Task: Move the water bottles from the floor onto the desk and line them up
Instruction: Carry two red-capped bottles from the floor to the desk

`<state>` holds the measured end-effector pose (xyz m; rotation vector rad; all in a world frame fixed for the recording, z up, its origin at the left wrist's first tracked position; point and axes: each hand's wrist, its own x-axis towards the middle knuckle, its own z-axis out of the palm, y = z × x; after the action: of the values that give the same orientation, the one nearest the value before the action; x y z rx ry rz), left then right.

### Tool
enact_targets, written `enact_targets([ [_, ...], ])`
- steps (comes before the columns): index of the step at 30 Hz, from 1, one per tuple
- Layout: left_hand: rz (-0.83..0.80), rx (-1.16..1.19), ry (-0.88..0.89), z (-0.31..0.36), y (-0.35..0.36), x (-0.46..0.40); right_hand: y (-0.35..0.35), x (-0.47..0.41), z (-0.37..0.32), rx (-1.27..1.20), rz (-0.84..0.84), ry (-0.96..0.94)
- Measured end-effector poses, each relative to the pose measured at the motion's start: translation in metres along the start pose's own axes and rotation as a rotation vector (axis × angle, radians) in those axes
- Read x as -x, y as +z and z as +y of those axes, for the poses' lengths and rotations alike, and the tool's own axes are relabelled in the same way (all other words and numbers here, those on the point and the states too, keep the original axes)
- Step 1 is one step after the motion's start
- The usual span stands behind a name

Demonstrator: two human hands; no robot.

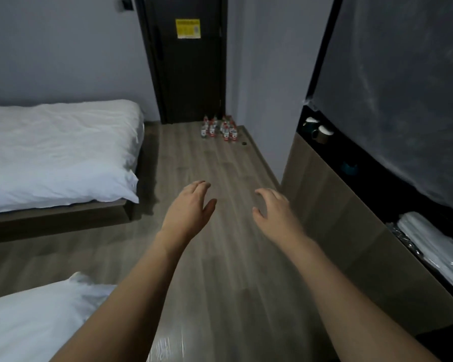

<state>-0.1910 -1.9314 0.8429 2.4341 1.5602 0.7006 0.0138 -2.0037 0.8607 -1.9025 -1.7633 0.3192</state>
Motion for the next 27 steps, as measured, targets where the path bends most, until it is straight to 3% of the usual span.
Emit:
enact_targets([
  [15, 0.058, 0.002, -0.079, -0.080, -0.013, -0.076, 0.047, -0.116, -0.031, -0.043, -0.077, -0.078],
  [27, 0.083, -0.082, -0.065, -0.109, 0.016, -0.244, 0.048, -0.289, 0.019, -0.064, -0.053, -0.090],
])
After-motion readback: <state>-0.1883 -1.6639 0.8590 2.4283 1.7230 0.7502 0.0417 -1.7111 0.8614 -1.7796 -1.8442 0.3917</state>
